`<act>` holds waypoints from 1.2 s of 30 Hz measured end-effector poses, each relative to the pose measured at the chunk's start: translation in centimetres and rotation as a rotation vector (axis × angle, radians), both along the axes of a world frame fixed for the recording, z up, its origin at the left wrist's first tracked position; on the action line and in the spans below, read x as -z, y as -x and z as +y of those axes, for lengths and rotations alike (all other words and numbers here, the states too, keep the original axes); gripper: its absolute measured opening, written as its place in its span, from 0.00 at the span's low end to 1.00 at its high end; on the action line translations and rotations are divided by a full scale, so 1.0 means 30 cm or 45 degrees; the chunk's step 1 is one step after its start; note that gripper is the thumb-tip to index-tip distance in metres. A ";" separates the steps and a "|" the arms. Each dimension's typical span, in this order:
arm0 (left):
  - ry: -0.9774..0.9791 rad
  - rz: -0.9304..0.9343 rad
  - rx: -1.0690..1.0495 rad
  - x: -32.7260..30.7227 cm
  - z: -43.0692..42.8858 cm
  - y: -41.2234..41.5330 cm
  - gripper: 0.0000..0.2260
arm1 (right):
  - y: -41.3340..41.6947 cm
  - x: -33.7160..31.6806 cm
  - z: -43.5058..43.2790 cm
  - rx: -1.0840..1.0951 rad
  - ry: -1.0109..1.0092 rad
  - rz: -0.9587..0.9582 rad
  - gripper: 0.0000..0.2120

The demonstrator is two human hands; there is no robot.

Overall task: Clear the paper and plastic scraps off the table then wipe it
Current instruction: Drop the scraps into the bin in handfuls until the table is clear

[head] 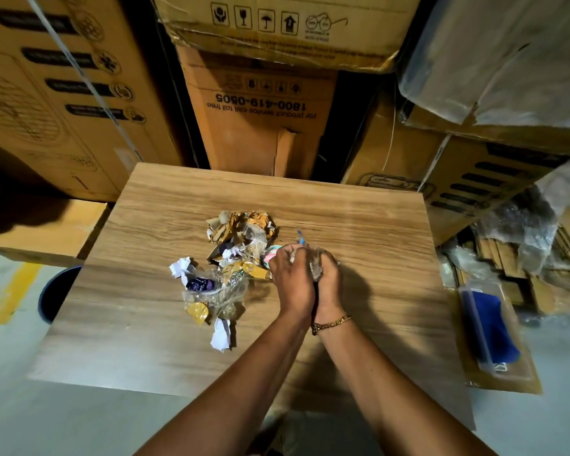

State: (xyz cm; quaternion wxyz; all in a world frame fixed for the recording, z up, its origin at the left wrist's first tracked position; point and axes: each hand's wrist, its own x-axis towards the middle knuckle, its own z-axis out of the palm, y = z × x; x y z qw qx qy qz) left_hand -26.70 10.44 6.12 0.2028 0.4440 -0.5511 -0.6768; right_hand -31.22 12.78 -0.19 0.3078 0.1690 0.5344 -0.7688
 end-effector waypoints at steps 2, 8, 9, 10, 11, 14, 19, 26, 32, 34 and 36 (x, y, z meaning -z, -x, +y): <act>-0.059 0.115 -0.085 -0.037 0.003 -0.010 0.07 | -0.006 -0.044 -0.003 0.054 0.039 0.043 0.23; -0.226 0.213 -0.125 -0.075 -0.013 -0.029 0.04 | -0.045 -0.131 -0.013 0.198 0.180 0.066 0.09; -0.237 0.218 -0.120 -0.079 -0.017 -0.029 0.03 | -0.049 -0.138 -0.014 0.187 0.213 0.063 0.15; -0.245 0.212 -0.120 -0.080 -0.021 -0.029 0.03 | -0.048 -0.134 -0.014 0.172 0.241 0.058 0.22; -0.235 0.212 -0.117 -0.079 -0.026 -0.027 0.03 | -0.045 -0.122 -0.018 0.164 0.241 0.045 0.25; -0.077 0.066 -0.090 -0.112 -0.029 -0.035 0.07 | -0.061 -0.168 -0.021 0.106 0.226 0.072 0.14; 0.068 0.075 -0.085 -0.155 -0.055 -0.046 0.10 | -0.058 -0.262 -0.052 0.067 0.209 0.183 0.14; -0.252 0.346 -0.129 -0.207 -0.091 -0.077 0.12 | -0.093 -0.357 -0.093 0.011 0.225 0.335 0.14; -0.551 0.531 -0.157 -0.224 -0.120 -0.126 0.13 | -0.155 -0.401 -0.124 -0.028 0.217 0.496 0.13; -0.668 0.591 -0.197 -0.224 -0.146 -0.141 0.24 | -0.180 -0.418 -0.141 -0.059 0.212 0.567 0.08; -0.655 0.606 -0.258 -0.220 -0.173 -0.156 0.23 | -0.203 -0.431 -0.158 -0.087 0.206 0.626 0.05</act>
